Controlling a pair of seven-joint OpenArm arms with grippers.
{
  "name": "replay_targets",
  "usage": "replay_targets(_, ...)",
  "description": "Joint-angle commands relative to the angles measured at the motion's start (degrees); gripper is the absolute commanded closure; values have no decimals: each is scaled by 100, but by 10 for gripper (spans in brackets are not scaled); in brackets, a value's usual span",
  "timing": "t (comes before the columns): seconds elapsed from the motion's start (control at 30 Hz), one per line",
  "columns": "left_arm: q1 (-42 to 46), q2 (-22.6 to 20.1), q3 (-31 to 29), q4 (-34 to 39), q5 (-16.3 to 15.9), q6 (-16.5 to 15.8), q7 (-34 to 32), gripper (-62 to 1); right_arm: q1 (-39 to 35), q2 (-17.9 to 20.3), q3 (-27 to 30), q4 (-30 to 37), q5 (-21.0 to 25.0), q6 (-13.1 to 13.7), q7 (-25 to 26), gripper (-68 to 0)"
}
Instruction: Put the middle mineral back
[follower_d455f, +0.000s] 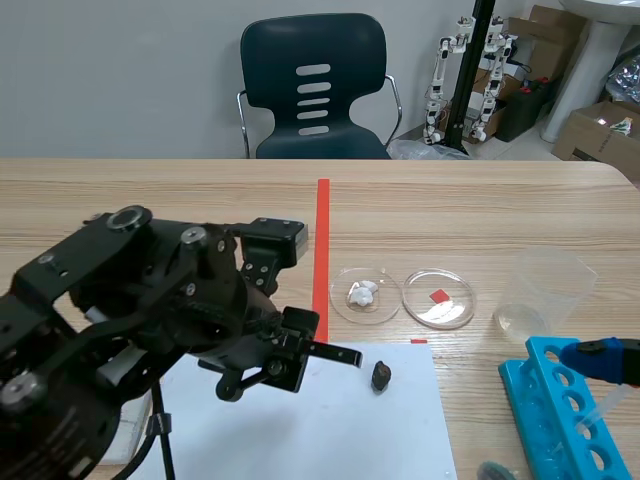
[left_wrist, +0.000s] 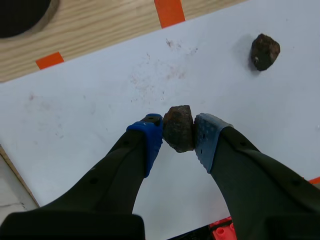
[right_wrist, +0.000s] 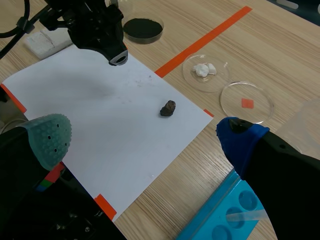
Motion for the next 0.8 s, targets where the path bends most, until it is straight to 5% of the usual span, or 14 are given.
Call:
replay_targets(0.0, -81, 105, -26, -81, 131, 101, 151, -130, 15, -2, 15, 44, 66, -2, 81, -604)
replay_targets(0.4, -761, 719, -28, -1488, 509, 136, 199, -130, 15, -2, 15, 44, 66, -2, 81, -604)
replay_targets(0.77, -964, 903, -28, -2044, 643, 236, 50, -130, 15, -2, 15, 44, 66, -2, 81, -604)
